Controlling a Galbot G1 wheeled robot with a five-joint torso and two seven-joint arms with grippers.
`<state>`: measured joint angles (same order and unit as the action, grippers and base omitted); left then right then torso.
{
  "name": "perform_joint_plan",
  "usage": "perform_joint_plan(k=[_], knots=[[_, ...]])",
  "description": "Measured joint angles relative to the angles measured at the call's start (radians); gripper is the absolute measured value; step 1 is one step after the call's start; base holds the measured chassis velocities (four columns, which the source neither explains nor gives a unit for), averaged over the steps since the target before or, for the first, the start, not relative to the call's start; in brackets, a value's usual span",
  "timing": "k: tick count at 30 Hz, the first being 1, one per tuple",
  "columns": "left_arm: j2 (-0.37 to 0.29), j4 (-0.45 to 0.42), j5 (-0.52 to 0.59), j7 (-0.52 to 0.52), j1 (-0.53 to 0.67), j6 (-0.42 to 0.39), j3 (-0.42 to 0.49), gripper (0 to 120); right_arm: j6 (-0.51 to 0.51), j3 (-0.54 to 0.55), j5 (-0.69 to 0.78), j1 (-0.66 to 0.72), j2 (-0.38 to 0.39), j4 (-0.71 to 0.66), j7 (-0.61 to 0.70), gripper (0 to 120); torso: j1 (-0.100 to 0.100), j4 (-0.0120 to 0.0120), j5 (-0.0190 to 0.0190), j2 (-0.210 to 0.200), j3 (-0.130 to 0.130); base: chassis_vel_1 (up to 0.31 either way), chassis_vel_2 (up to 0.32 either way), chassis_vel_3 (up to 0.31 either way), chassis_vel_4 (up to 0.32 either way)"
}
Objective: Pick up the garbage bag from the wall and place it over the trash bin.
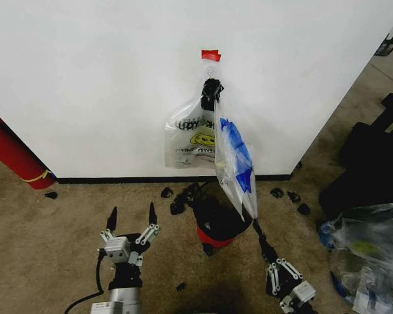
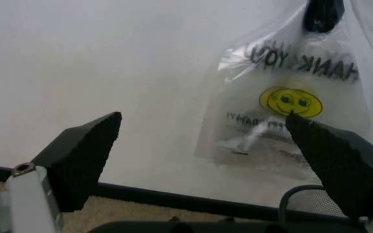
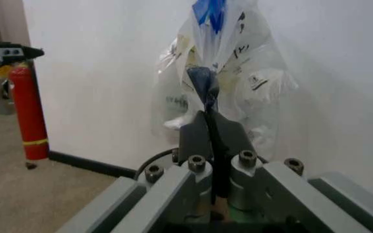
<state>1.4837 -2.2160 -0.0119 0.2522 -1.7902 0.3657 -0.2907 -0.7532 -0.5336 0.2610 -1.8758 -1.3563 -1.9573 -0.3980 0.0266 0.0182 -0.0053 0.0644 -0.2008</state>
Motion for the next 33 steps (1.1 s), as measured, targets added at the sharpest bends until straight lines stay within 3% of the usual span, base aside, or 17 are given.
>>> perform_joint_plan(k=[3, 7, 9, 15, 17, 19, 21, 23, 29, 33], knots=[[0.001, -0.001, 0.011, -0.001, 0.004, -0.003, 0.008, 100, 0.023, -0.001, 0.007, 0.016, 0.001, -0.005, 0.009, 0, 0.0, 0.0, 0.0001, 0.0, 0.0, 0.0, 0.0, 0.0, 0.0], [-0.052, -0.061, 0.216, -0.015, 0.014, -0.085, 0.041, 100, 0.157, 0.041, 0.104, 0.089, 0.02, -0.049, 0.074, 0, 0.0, -0.0001, -0.0001, 0.0, 0.0, 0.0, 0.0, 0.0, 0.0], [-0.061, -0.073, 0.239, -0.016, 0.021, -0.098, 0.043, 100, 0.178, 0.051, 0.115, 0.105, 0.021, -0.054, 0.086, 0, 0.0, -0.0001, -0.0002, 0.0, 0.0, 0.0, 0.0, 0.0, 0.0], [-0.182, -0.151, 0.364, -0.019, 0.115, -0.199, 0.017, 100, 0.35, 0.149, 0.133, 0.281, 0.035, -0.082, 0.174, 0, 0.0, 0.0, -0.0003, 0.0, 0.0, 0.0, 0.0, 0.0, 0.0], [-0.194, -0.156, 0.377, -0.019, 0.124, -0.207, 0.016, 100, 0.364, 0.156, 0.134, 0.295, 0.038, -0.082, 0.179, 0, 0.0, -0.0002, -0.0004, 0.0, 0.0, 0.0, 0.0, 0.0, 0.0], [-0.251, -0.177, 0.43, -0.019, 0.157, -0.238, 0.018, 100, 0.401, 0.171, 0.135, 0.338, 0.043, -0.081, 0.186, 0, 0.0, -0.0002, -0.0002, 0.0, 0.0, 0.0, 0.0, 0.0, 0.0], [-0.35, -0.195, 0.491, -0.021, 0.216, -0.275, 0.037, 99, 0.43, 0.184, 0.132, 0.376, 0.052, -0.07, 0.193, 0, 0.0, -0.0002, -0.0002, 0.0, 0.0, 0.0, 0.0, 0.0, 0.0], [-0.373, -0.198, 0.503, -0.021, 0.232, -0.284, 0.043, 99, 0.433, 0.185, 0.131, 0.38, 0.053, -0.069, 0.195, 0, 0.0, -0.0003, -0.0004, 0.0, 0.0, 0.0, 0.0, 0.0, 0.0], [-0.62, -0.212, 0.659, -0.002, 0.489, -0.408, 0.173, 99, 0.452, 0.179, 0.105, 0.396, 0.043, -0.046, 0.216, 0, 0.0, 0.0002, -0.0001, 0.0, 0.0, 0.0, 0.0, 0.0, 0.0], [-0.681, -0.21, 0.722, 0.015, 0.609, -0.477, 0.241, 99, 0.452, 0.178, 0.086, 0.392, 0.027, -0.036, 0.216, 0, 0.0, -0.0004, 0.0, 0.0, 0.0, 0.0, 0.0, 0.0, 0.0]])
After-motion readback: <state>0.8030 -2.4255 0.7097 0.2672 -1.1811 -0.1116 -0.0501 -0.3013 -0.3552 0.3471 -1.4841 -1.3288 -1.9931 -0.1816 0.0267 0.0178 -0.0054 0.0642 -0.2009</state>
